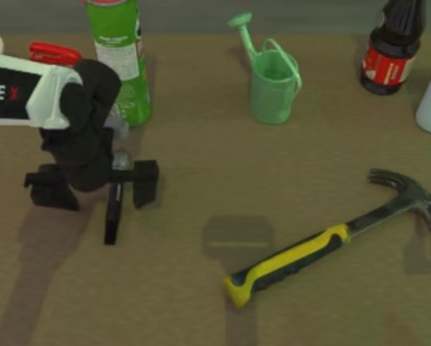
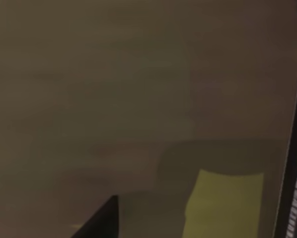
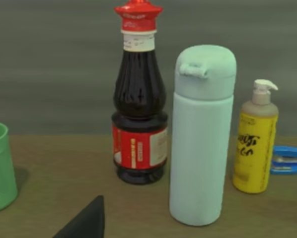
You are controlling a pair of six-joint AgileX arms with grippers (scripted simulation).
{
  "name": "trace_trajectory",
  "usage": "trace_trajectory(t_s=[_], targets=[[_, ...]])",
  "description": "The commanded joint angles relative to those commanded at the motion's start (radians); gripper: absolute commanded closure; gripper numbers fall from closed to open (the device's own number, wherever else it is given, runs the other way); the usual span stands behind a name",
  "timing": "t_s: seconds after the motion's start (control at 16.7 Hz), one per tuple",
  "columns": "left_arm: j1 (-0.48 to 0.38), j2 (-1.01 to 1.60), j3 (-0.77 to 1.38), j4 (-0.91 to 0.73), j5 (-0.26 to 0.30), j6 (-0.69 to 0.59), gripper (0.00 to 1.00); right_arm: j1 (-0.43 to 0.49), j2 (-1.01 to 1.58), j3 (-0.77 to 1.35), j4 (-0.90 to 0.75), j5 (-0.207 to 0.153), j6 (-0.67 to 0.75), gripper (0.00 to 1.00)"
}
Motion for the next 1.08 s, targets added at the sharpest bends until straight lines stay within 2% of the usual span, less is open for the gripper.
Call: trace_trajectory(t_s=[0.72, 1.08], targets=[[0.0, 0.0, 0.0, 0.0, 0.0, 0.0, 0.98, 0.0, 0.0, 0.0, 0.0, 0.0, 0.0, 0.0], [0.0, 0.0, 0.0, 0.0, 0.0, 0.0, 1.0, 0.0, 0.0, 0.0, 0.0, 0.0, 0.0, 0.0]])
